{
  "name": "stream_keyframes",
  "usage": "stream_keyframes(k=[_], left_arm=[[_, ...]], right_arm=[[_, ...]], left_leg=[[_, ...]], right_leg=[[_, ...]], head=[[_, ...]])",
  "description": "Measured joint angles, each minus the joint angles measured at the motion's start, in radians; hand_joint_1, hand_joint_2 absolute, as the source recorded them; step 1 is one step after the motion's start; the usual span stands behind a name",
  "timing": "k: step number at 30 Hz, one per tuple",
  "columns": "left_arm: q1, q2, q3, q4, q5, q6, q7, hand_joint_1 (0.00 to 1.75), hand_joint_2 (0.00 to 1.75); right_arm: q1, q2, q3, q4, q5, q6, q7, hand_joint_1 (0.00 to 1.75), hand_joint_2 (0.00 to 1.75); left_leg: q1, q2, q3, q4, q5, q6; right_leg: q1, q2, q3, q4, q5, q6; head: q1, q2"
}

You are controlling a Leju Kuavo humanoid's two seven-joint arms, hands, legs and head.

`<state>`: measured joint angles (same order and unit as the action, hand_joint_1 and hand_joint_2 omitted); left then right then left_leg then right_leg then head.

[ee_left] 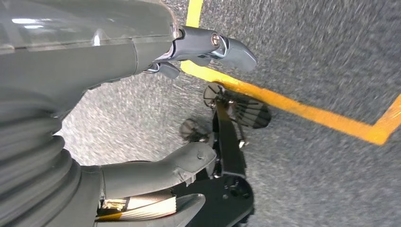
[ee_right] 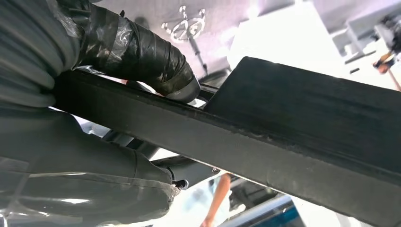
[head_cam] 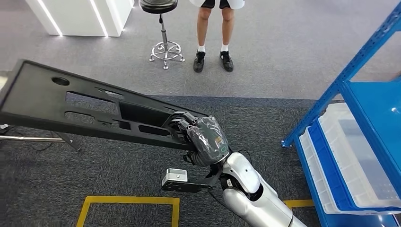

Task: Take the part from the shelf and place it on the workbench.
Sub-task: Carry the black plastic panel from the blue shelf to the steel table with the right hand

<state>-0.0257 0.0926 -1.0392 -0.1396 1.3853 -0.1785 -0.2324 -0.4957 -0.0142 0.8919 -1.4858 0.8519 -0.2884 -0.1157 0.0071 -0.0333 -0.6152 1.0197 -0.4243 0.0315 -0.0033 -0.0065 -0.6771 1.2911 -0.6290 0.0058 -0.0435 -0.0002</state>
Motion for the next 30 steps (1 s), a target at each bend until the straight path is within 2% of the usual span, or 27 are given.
stream_keyframes(k=[1,2,3,5,6,7,8,9,10,11,12,13,14,15,16,17,18,19,21,22,24,25,27,29,30], left_arm=[[0.0,0.001,0.0,0.0,-0.002,0.0,0.002,0.0,1.75],[0.0,0.001,-0.001,0.0,-0.003,0.0,0.004,0.0,1.75],[0.0,0.002,-0.001,0.0,-0.003,0.0,0.005,0.0,1.75],[0.0,0.001,-0.001,0.0,-0.003,0.0,0.006,0.0,1.75],[0.0,0.001,-0.002,0.0,-0.003,0.0,0.006,0.0,1.75],[0.001,0.001,-0.002,0.0,-0.003,0.0,0.006,0.0,1.75],[0.001,0.001,-0.002,0.0,-0.003,0.0,0.006,0.0,1.75],[0.004,0.002,-0.002,0.0,-0.004,0.0,0.006,0.0,1.75],[0.006,0.003,-0.002,0.0,-0.004,0.0,0.006,0.0,1.75],[0.006,0.003,-0.002,0.0,-0.004,0.0,0.006,0.0,1.75],[0.005,0.004,-0.002,0.0,-0.004,0.0,0.006,0.0,1.75],[0.003,0.004,-0.003,0.0,-0.004,0.0,0.006,0.0,1.75],[0.0,0.004,-0.003,0.0,-0.004,0.0,0.006,0.0,1.75],[-0.001,0.005,-0.003,0.0,-0.003,0.0,0.006,0.0,1.75],[-0.001,0.005,-0.003,0.0,-0.004,0.0,0.006,0.0,1.75],[0.0,0.005,-0.003,0.0,-0.004,0.0,0.006,0.0,1.75],[0.001,0.005,-0.003,0.0,-0.004,0.0,0.006,0.0,1.75],[0.002,0.005,-0.003,0.0,-0.005,0.0,0.006,0.0,1.75],[0.001,0.005,-0.005,0.0,-0.009,0.0,0.009,0.0,1.75],[0.001,0.006,-0.007,0.0,-0.011,0.0,0.012,0.0,1.75],[0.003,0.007,-0.011,0.0,-0.013,0.0,0.022,0.0,1.75],[0.005,0.008,-0.012,0.0,-0.013,0.001,0.025,0.0,1.75],[0.004,0.008,-0.016,0.0,-0.013,0.002,0.029,0.0,1.75],[0.001,0.008,-0.019,0.0,-0.012,0.005,0.032,0.0,1.75],[0.001,0.008,-0.02,0.0,-0.012,0.007,0.036,0.0,1.75]], right_arm=[[0.003,-0.002,0.0,0.006,0.0,0.0,0.0,1.75,1.75],[0.006,-0.005,0.0,0.011,0.0,-0.001,0.0,1.75,1.75],[0.008,-0.007,0.0,0.016,0.0,-0.001,0.0,1.75,1.75],[0.008,-0.009,0.0,0.022,0.0,-0.002,-0.001,1.75,1.75],[0.008,-0.01,0.0,0.024,0.0,-0.002,-0.001,1.75,1.75],[0.009,-0.01,0.0,0.025,0.0,-0.002,-0.001,1.75,1.75],[0.009,-0.011,0.0,0.027,0.0,-0.002,-0.001,1.75,1.75],[0.009,-0.011,0.0,0.028,0.0,-0.003,-0.001,1.75,1.75],[0.008,-0.011,0.0,0.03,0.001,-0.003,-0.001,1.75,1.75],[0.008,-0.01,0.0,0.03,0.001,-0.004,-0.001,1.75,1.75],[0.007,-0.009,0.0,0.031,0.001,-0.004,-0.001,1.75,1.75],[0.007,-0.009,0.0,0.032,0.001,-0.005,-0.001,1.75,1.75],[0.008,-0.009,0.0,0.033,0.001,-0.005,-0.002,1.75,1.75],[0.009,-0.009,0.0,0.035,0.001,-0.005,-0.002,1.75,1.75],[0.01,-0.009,0.001,0.037,0.001,-0.005,-0.002,1.75,1.75],[0.011,-0.009,0.001,0.038,0.001,-0.005,-0.002,1.75,1.75],[0.011,-0.009,0.001,0.039,0.001,-0.006,-0.002,1.75,1.75],[0.01,-0.009,0.001,0.04,0.0,-0.006,-0.002,1.75,1.75],[0.008,-0.01,0.001,0.04,0.0,-0.006,-0.001,1.75,1.75],[0.008,-0.01,0.001,0.04,0.0,-0.006,0.001,1.75,1.75],[0.008,-0.012,0.001,0.04,-0.001,-0.007,0.004,1.75,1.75],[0.008,-0.014,0.001,0.04,-0.002,-0.008,0.006,1.75,1.75],[0.009,-0.019,0.001,0.04,-0.003,-0.012,0.007,1.75,1.75],[0.015,-0.029,0.001,0.039,-0.004,-0.015,0.006,1.75,1.75],[0.02,-0.035,0.001,0.04,-0.006,-0.015,0.006,1.75,1.75]], left_leg=[[-0.001,-0.015,0.001,0.001,0.0,0.0],[-0.002,-0.031,0.002,0.001,0.0,0.0],[-0.002,-0.047,0.003,0.003,-0.001,0.0],[-0.002,-0.074,0.001,0.007,-0.002,-0.004],[0.0,-0.087,-0.003,0.009,-0.001,-0.008],[0.004,-0.099,-0.008,0.009,0.0,-0.014],[0.007,-0.112,-0.013,0.009,0.003,-0.021],[0.011,-0.126,-0.017,0.007,0.005,-0.028],[0.011,-0.12,-0.019,0.011,0.002,-0.034],[0.009,-0.097,-0.028,0.03,-0.01,-0.039],[0.007,-0.063,-0.045,0.067,-0.032,-0.043],[0.006,-0.023,-0.071,0.124,-0.062,-0.047],[0.007,0.004,-0.103,0.189,-0.092,-0.052],[0.01,0.017,-0.13,0.243,-0.112,-0.056],[0.012,0.024,-0.143,0.271,-0.117,-0.059],[0.014,0.029,-0.137,0.26,-0.103,-0.061],[0.015,0.037,-0.108,0.21,-0.075,-0.062],[0.015,0.054,-0.068,0.138,-0.044,-0.062],[0.007,0.091,-0.005,0.026,-0.01,-0.051],[0.003,0.099,0.005,0.005,-0.008,-0.043],[-0.002,0.082,0.003,0.0,-0.008,-0.027],[0.0,0.071,0.005,-0.004,-0.006,-0.021],[0.004,0.051,0.01,-0.012,-0.002,-0.01],[0.005,0.029,0.011,-0.014,-0.001,-0.002],[0.004,0.017,0.011,-0.014,-0.001,0.001]], right_leg=[[0.0,0.003,-0.017,0.023,0.005,-0.002],[0.0,0.007,-0.015,0.006,0.03,-0.004],[0.0,0.014,0.004,-0.048,0.07,-0.008],[-0.002,0.069,0.057,-0.181,0.14,-0.017],[-0.004,0.093,0.074,-0.226,0.157,-0.019],[-0.002,0.11,0.08,-0.246,0.161,-0.019],[-0.001,0.108,0.082,-0.251,0.161,-0.019],[-0.001,0.092,0.085,-0.257,0.163,-0.02],[-0.001,0.077,0.091,-0.265,0.165,-0.024],[-0.003,0.06,0.098,-0.274,0.167,-0.028],[-0.004,0.042,0.104,-0.281,0.169,-0.033],[-0.001,0.026,0.109,-0.284,0.168,-0.036],[0.001,0.008,0.111,-0.284,0.166,-0.039],[0.002,-0.008,0.111,-0.284,0.164,-0.039],[0.003,-0.025,0.111,-0.284,0.162,-0.039],[0.003,-0.04,0.112,-0.283,0.16,-0.038],[0.003,-0.053,0.114,-0.282,0.157,-0.036],[0.003,-0.066,0.116,-0.28,0.154,-0.033],[0.007,-0.087,0.12,-0.277,0.146,-0.024],[0.01,-0.096,0.121,-0.276,0.144,-0.019],[0.011,-0.115,0.125,-0.277,0.14,-0.009],[0.009,-0.112,0.128,-0.275,0.136,-0.004],[0.004,-0.066,0.11,-0.228,0.103,0.005],[-0.001,-0.01,0.048,-0.103,0.042,0.009],[-0.001,0.0,0.012,-0.036,0.017,0.009]], head=[[0.0,0.0],[0.0,0.0],[0.0,0.0],[0.0,0.0],[0.0,0.0],[0.0,0.0],[0.0,0.0],[0.0,0.0],[0.0,0.0],[-0.001,0.0],[-0.001,0.0],[-0.002,0.0],[-0.002,0.0],[-0.002,0.0],[-0.002,0.0],[-0.002,0.0],[-0.002,0.0],[-0.002,0.0],[-0.002,0.0],[-0.002,0.0],[-0.001,0.0],[-0.001,0.0],[-0.001,0.0],[-0.001,0.0],[-0.001,0.0]])
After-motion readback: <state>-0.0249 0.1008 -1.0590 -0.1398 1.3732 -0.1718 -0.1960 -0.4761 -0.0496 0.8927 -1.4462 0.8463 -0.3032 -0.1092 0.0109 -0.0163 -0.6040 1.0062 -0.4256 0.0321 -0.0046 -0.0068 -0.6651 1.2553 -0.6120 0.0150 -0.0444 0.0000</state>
